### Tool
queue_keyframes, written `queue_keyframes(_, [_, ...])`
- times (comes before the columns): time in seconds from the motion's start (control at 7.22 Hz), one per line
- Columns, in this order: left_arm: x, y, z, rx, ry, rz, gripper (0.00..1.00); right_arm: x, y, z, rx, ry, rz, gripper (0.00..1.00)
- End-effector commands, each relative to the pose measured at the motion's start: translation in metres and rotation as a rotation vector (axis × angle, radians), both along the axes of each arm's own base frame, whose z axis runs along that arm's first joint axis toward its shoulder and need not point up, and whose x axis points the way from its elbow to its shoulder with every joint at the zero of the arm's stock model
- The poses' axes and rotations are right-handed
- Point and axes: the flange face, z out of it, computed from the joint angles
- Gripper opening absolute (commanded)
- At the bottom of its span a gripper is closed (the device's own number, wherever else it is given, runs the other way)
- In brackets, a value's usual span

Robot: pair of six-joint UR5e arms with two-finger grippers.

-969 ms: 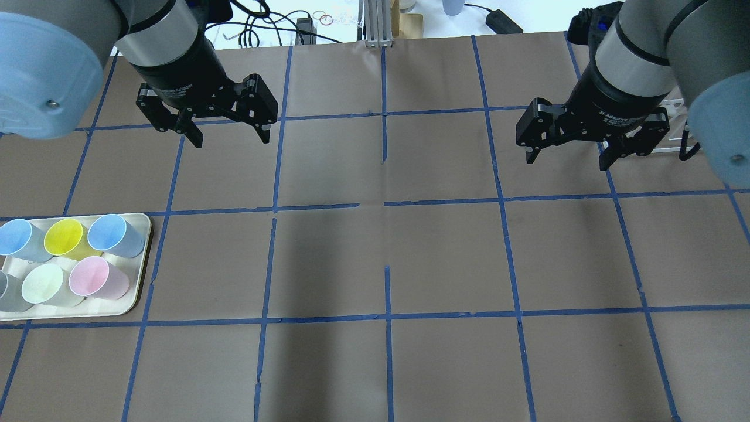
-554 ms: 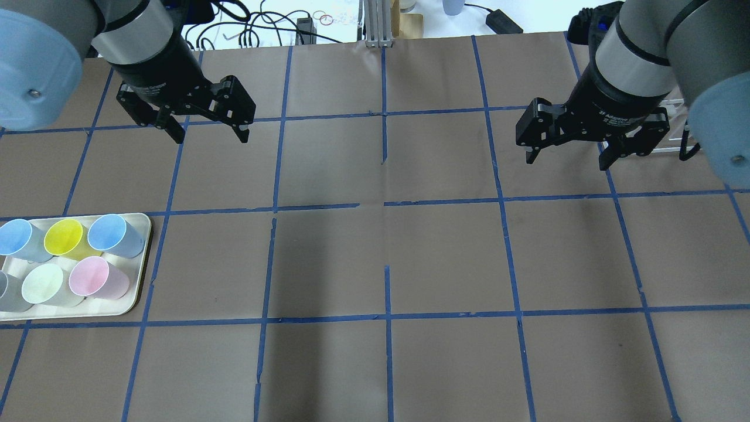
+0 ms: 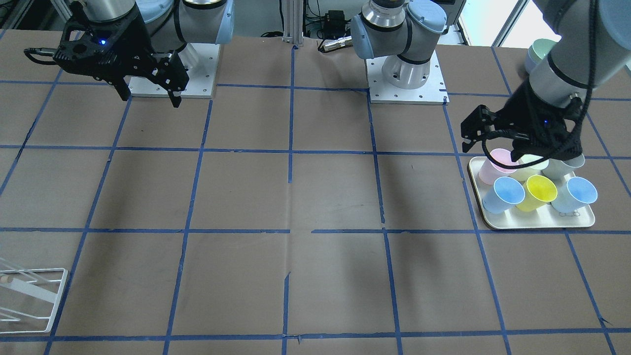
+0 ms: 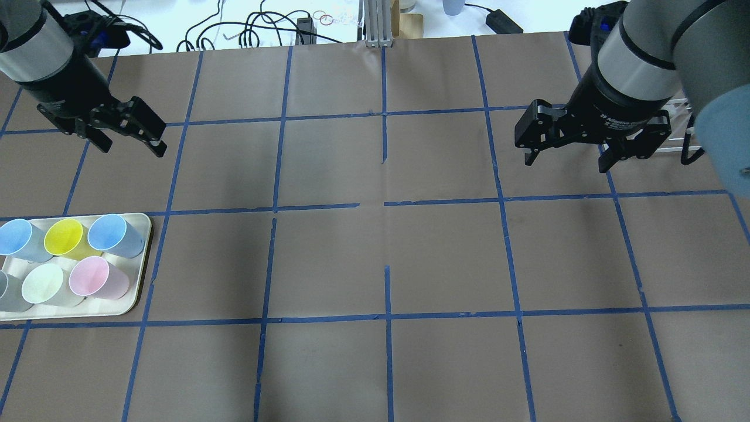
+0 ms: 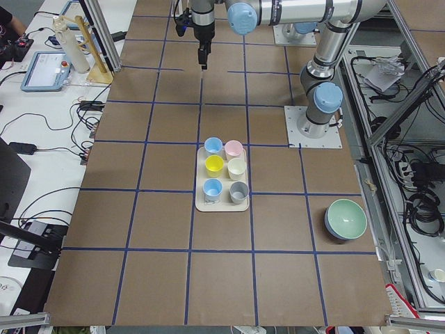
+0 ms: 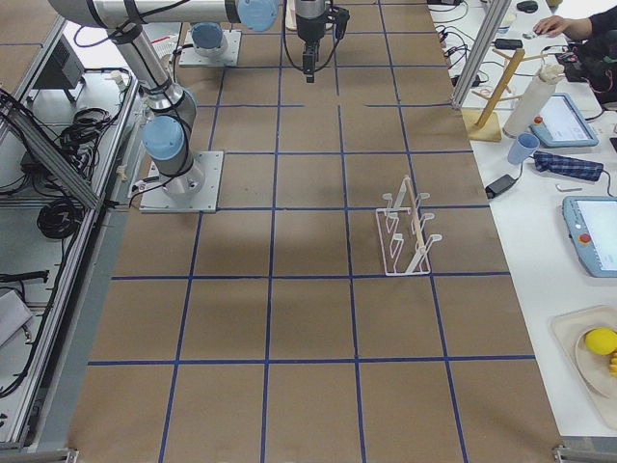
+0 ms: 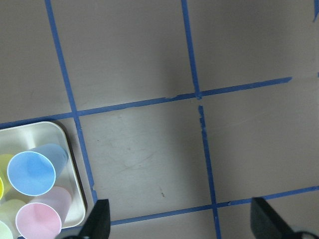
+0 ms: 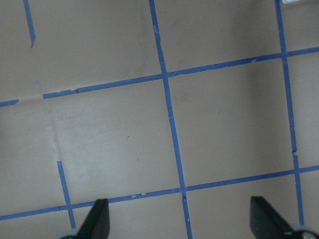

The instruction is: Transfer IKEA cup to right arm and place on rack

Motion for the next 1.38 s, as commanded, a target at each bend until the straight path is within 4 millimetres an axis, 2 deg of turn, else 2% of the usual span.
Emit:
queue_keyframes(0.0, [0.087, 0.003, -0.052, -0.060, -0.020, -0.091, 1.00, 0.005, 0.001, 0.003, -0.010, -0.051, 0.001, 1.00])
queue_keyframes(0.14, [0.128, 0.013, -0.081, -0.072, -0.026, -0.136, 1.00, 0.007, -0.002, -0.002, 0.006, -0.070, 0.015, 1.00])
queue_keyframes(0.28, [0.161, 0.022, -0.105, -0.103, -0.052, -0.209, 1.00, 0.021, -0.005, -0.003, 0.008, -0.234, 0.018, 1.00])
queue_keyframes(0.55, [0.212, 0.040, -0.141, -0.119, -0.077, -0.327, 1.00, 0.036, -0.020, -0.008, 0.020, -0.423, 0.029, 1.00])
queue_keyframes(0.69, [0.238, 0.048, -0.156, -0.109, -0.060, -0.411, 1.00, 0.036, -0.028, -0.006, 0.017, -0.561, 0.010, 1.00])
queue_keyframes(0.83, [0.250, 0.045, -0.165, -0.109, -0.065, -0.492, 1.00, 0.023, -0.037, 0.002, 0.002, -0.727, -0.041, 1.00])
queue_keyframes(0.97, [0.251, 0.045, -0.185, -0.088, -0.035, -0.559, 1.00, 0.007, -0.045, 0.009, -0.015, -0.877, -0.095, 1.00])
queue_keyframes(1.11, [0.255, 0.042, -0.189, -0.083, -0.032, -0.596, 1.00, 0.003, -0.050, 0.014, -0.028, -0.967, -0.112, 1.00])
queue_keyframes(1.25, [0.256, 0.041, -0.197, -0.077, -0.021, -0.599, 1.00, 0.001, -0.054, 0.006, -0.019, -1.031, -0.128, 1.00])
